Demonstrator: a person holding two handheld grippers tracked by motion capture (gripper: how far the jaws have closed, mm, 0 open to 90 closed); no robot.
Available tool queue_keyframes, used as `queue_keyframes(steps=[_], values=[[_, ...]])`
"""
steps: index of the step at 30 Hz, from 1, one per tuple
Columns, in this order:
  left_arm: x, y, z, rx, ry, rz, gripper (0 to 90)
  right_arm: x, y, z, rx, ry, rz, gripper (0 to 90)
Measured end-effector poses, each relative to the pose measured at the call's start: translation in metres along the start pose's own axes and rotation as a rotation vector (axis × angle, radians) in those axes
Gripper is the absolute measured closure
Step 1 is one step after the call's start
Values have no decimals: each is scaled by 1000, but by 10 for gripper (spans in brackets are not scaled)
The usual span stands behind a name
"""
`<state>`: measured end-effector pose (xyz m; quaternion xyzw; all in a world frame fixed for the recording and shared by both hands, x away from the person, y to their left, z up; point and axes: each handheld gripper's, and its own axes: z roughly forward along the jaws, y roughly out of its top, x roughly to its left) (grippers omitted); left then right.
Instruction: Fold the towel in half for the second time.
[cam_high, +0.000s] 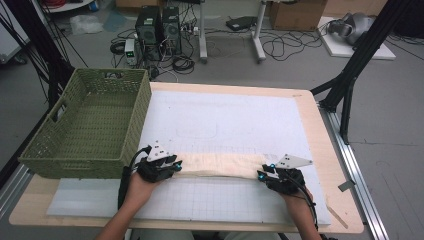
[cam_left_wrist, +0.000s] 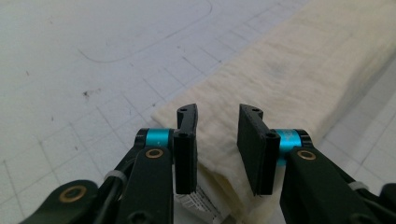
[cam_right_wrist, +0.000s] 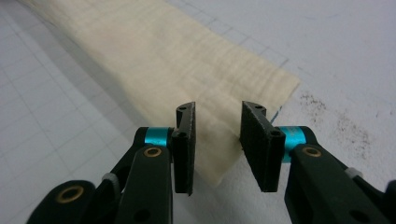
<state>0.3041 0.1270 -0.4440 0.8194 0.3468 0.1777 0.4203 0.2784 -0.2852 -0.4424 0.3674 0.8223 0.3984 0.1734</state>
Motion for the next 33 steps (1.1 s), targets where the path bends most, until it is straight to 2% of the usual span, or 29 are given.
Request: queue_keyframes(steps=[2, 5, 7, 10, 15, 17, 21, 26, 30, 32, 33], values=[[0, -1, 1, 9, 5, 1, 695, -2, -2, 2, 15, -7, -1, 651], [0, -2, 0, 28, 26, 18, 709, -5, -5, 2, 18, 0, 26, 624], [0, -2, -1, 30, 30, 12, 708, -6, -6, 2, 17, 7, 45, 621], [3, -1, -4, 18, 49, -8, 671, -5, -5, -2, 6, 5, 34, 617], [11, 2, -16, -81, 76, -70, 607, -7, 1, -18, -77, -20, 49, 566], [13, 3, -19, -119, 80, -73, 591, -9, 2, -24, -117, -27, 52, 519], [15, 5, -24, -187, 58, -101, 525, -11, 4, -33, -165, -56, 71, 392], [19, 8, -28, -250, 17, -146, 404, -17, 2, -38, -182, -101, 95, 285], [21, 10, -32, -308, 1, -177, 243, -21, 0, -41, -184, -138, 100, 212], [22, 11, -34, -343, -2, -156, 165, -22, 0, -43, -184, -151, 91, 174], [22, 11, -35, -350, -1, -150, 164, -22, 0, -44, -183, -152, 92, 159]])
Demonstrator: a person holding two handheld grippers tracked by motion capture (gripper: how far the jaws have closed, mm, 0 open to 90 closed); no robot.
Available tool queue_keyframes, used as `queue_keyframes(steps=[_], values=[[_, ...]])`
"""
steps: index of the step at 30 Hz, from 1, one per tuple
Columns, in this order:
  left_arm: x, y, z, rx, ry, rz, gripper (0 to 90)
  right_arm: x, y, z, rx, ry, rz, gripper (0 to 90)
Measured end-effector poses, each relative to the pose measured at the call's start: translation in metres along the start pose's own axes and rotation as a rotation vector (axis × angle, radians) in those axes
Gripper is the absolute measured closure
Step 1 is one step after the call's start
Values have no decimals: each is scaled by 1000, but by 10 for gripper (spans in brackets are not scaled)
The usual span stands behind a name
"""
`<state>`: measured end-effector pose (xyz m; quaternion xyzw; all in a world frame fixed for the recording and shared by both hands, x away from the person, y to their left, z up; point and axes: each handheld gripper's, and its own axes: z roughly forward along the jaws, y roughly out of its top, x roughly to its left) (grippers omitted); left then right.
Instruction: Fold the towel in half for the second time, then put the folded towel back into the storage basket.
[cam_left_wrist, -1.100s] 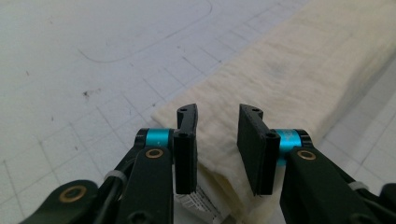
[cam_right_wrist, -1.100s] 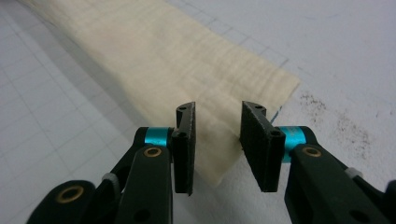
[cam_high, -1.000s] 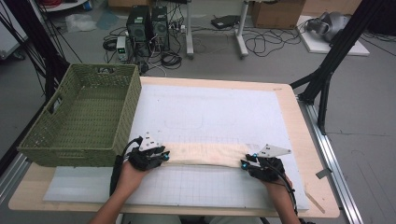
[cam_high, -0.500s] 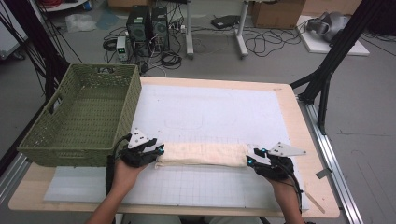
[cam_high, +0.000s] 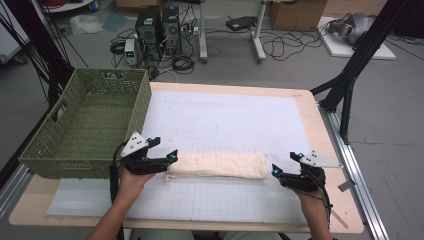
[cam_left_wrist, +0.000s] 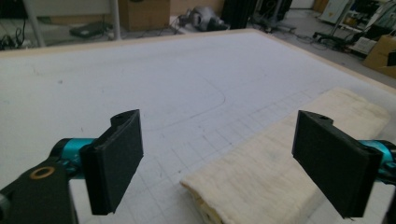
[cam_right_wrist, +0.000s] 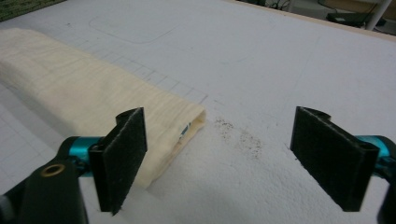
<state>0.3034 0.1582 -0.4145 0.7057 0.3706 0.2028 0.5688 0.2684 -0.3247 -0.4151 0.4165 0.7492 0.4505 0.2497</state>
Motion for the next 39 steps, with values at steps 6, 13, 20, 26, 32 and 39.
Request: queue_keyframes(steps=[6, 13, 20, 26, 32, 39], values=[[1, 0, 0, -3, -18, -9, 167, -1, 2, -1, -16, 22, -13, 118], [2, 0, 0, -2, -26, -12, 168, -1, 3, 1, -2, 28, -17, 114], [2, 0, -1, -3, -15, -10, 169, 0, 5, 0, -17, 23, -33, 114], [3, -1, 0, 2, -19, -8, 171, 0, 4, 1, -14, 18, -30, 114], [3, -1, 0, 8, -8, -20, 171, -1, 4, 0, -20, 13, -29, 114], [4, -4, 3, 53, 11, -26, 171, -1, 3, 0, -16, 12, -24, 114]])
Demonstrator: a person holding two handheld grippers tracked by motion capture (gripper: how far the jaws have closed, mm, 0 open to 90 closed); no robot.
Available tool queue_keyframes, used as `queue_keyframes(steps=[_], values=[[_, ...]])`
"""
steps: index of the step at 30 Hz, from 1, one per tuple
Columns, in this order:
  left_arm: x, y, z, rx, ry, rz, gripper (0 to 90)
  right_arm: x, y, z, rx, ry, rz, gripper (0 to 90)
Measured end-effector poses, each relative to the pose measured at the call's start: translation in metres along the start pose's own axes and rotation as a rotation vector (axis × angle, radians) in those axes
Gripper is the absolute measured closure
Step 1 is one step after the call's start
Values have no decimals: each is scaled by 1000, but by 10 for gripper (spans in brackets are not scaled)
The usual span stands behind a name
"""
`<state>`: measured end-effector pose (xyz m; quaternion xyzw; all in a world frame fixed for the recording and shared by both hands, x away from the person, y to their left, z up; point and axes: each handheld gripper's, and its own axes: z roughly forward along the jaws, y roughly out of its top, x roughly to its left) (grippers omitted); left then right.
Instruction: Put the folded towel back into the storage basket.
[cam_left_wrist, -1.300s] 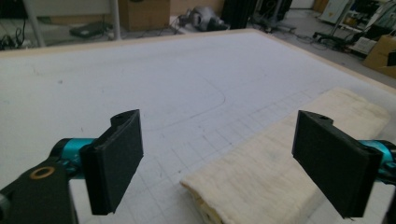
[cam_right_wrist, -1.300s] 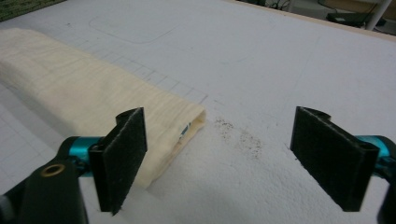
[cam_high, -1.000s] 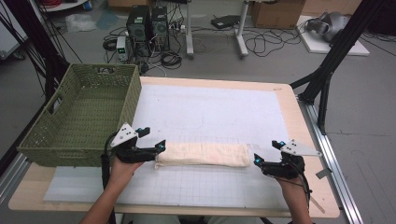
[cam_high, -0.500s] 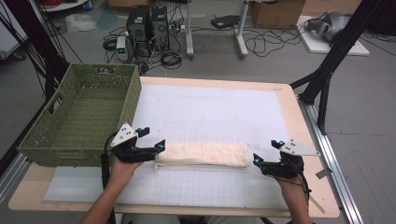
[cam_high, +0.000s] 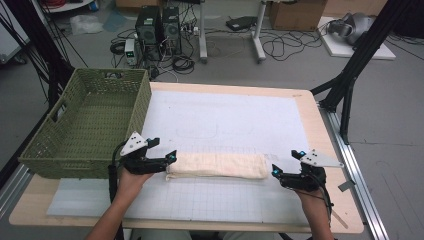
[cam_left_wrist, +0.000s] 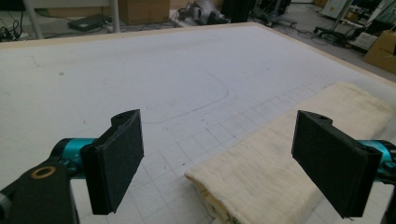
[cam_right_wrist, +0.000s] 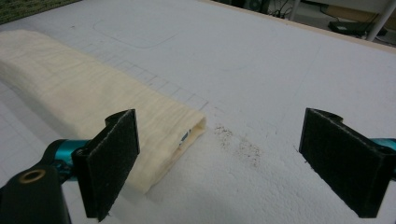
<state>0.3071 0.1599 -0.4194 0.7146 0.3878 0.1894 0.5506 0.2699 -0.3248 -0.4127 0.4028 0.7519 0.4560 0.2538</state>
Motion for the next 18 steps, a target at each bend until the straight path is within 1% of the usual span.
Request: queue_keyframes(steps=[1, 2, 3, 8, 10, 12, 16, 18], values=[[0, 0, 0, 5, 6, -5, 171, 0, 0, 0, -1, -1, 5, 114], [0, -1, 1, 13, 10, -6, 171, 0, 0, 0, -1, -1, -3, 114], [-1, -1, 1, 19, 8, -13, 171, 0, 0, 0, 0, -1, -2, 114], [-2, -4, 3, 64, 10, -24, 184, 2, -1, 1, 10, 2, -14, 114], [-2, -5, 3, 77, 10, -33, 219, 1, -1, -1, 6, -4, -13, 114], [-2, -6, 3, 93, -4, -42, 260, 0, -2, -3, 4, -7, -11, 114], [-3, -10, 5, 130, -12, -50, 302, -1, -3, -3, 9, -7, -7, 114], [-4, -12, 6, 143, -15, -47, 317, 0, -4, -2, 16, -5, -8, 114]])
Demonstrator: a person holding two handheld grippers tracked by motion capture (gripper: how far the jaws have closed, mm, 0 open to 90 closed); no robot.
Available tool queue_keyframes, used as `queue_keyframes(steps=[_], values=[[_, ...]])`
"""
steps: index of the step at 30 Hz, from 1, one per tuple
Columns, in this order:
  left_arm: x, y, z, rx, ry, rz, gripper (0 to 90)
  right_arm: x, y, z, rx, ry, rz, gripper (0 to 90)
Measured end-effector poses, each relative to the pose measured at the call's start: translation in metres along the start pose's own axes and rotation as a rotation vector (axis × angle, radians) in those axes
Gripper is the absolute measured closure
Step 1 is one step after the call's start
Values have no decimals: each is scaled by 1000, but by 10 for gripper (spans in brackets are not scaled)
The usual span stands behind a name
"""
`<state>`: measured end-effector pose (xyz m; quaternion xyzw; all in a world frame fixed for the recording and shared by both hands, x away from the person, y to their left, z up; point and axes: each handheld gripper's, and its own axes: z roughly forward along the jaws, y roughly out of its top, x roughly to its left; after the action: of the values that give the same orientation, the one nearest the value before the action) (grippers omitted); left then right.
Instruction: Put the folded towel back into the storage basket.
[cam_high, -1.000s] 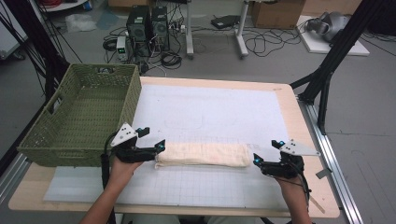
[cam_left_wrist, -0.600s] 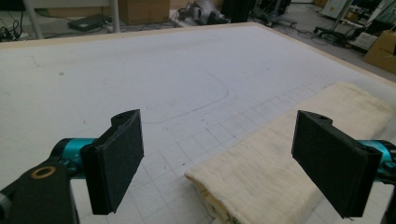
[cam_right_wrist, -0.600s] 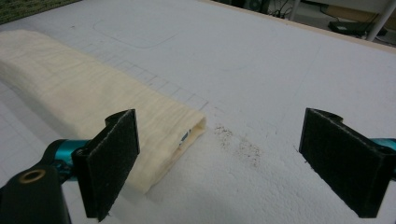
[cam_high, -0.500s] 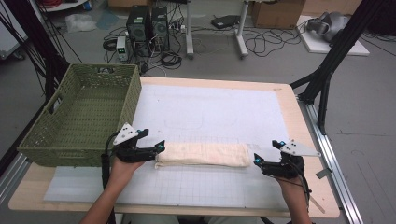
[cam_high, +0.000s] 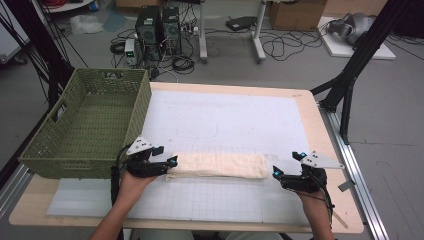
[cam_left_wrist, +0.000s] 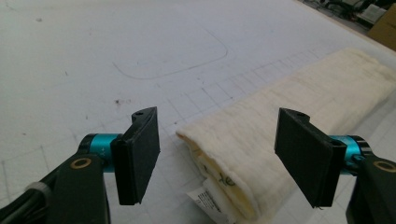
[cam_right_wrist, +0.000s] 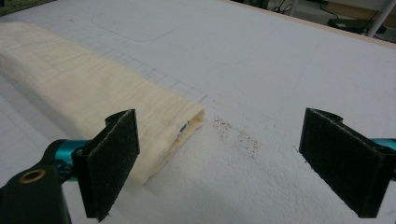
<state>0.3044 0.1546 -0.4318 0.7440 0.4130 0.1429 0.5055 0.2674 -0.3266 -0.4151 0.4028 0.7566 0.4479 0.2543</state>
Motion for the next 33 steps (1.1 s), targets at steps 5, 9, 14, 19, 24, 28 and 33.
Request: queue_keyframes(steps=[5, 9, 14, 19, 24, 28, 33], values=[[-1, -3, 1, 21, -14, 5, 335, 2, 0, 2, 4, 8, -10, 115], [-2, -6, 2, 44, -6, 8, 340, 2, 0, 3, 7, 11, -7, 115], [-5, -9, 6, 87, 6, 25, 350, 3, 0, 4, 11, 15, -11, 115], [-6, -11, 9, 127, 30, 32, 368, 3, -1, 6, 17, 24, -13, 115], [-10, -14, 15, 171, 31, 48, 375, 5, -1, 7, 24, 29, -12, 115], [-14, -14, 17, 201, 50, 73, 376, 4, -1, 7, 24, 32, -19, 115], [-25, -14, 18, 219, 84, 120, 404, 5, -2, 8, 31, 37, -17, 115]])
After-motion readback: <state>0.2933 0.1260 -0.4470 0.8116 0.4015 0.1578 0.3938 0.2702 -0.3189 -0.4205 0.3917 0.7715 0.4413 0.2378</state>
